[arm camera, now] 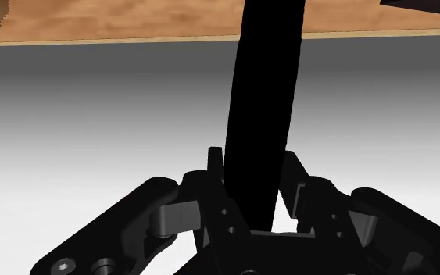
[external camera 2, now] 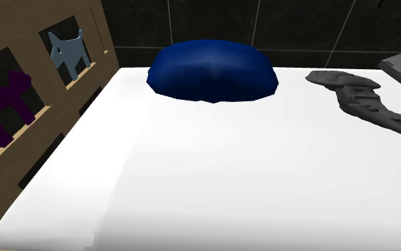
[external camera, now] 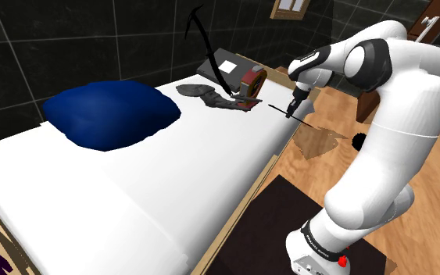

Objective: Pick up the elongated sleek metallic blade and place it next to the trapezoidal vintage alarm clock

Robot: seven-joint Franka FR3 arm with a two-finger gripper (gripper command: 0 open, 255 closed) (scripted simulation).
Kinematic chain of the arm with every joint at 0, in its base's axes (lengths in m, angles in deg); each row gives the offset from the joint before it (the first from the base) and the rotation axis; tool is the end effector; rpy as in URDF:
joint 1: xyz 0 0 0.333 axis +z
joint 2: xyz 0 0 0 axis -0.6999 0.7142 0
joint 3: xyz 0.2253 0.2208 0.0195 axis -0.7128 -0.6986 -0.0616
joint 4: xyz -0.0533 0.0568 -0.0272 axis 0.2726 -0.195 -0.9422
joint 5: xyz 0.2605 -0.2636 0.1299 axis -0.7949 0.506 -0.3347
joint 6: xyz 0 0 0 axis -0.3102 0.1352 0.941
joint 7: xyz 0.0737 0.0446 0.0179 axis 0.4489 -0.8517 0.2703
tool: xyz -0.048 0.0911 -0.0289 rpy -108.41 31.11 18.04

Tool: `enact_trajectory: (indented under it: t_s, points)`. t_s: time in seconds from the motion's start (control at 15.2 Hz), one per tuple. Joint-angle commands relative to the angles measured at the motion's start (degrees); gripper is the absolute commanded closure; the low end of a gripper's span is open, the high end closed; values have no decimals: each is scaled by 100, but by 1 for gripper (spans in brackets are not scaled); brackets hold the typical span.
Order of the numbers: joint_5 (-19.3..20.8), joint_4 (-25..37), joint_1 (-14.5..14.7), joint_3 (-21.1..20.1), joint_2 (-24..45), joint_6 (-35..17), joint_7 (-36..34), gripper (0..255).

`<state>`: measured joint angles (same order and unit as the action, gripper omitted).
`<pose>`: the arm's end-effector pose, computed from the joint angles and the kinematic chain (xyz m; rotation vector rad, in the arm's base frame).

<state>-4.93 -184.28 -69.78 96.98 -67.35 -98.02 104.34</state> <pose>0.4052 -0.4762 0.3520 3.1019 0.1140 0.0061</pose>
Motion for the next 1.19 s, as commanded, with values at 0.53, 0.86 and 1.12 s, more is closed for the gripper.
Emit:
enact_trajectory:
  t_s: [0.53, 0.86, 1.12]
  points:
    - [173, 221, 62, 67, -289, 479, -112, 0]
    - [214, 292, 74, 80, -356, 609, -138, 0]
    - [214, 292, 74, 80, -356, 609, -138, 0]
